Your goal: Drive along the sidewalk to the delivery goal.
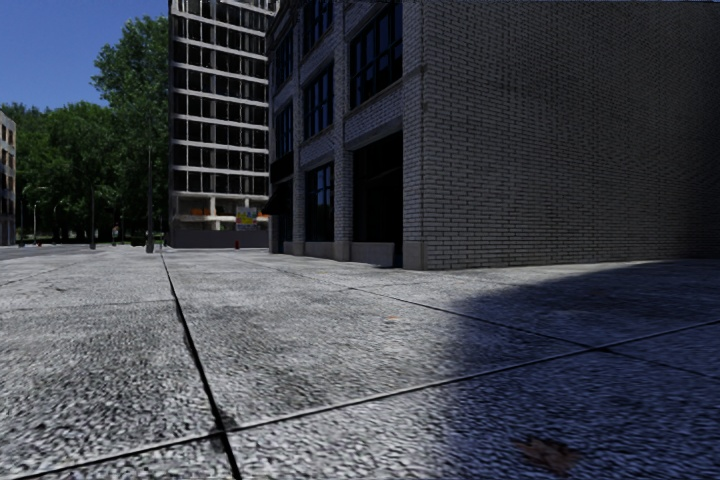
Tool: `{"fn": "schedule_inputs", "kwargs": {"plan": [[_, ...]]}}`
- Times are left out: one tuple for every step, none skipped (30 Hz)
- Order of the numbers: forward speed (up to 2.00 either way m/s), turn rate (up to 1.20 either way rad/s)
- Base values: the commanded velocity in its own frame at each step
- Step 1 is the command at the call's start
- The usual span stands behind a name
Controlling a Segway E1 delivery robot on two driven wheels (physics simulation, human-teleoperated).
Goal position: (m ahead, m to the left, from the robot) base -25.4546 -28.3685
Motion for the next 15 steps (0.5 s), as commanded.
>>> {"fn": "schedule_inputs", "kwargs": {"plan": [[0.00, 0.37], [0.00, 0.36], [0.00, 0.28], [0.00, 0.09], [0.00, 0.02], [0.00, 0.00], [0.00, 0.00], [0.00, 0.00], [0.26, 0.00], [0.55, 0.00], [0.72, 0.00], [0.72, 0.00], [0.80, 0.00], [0.83, 0.00], [0.83, 0.00]]}}
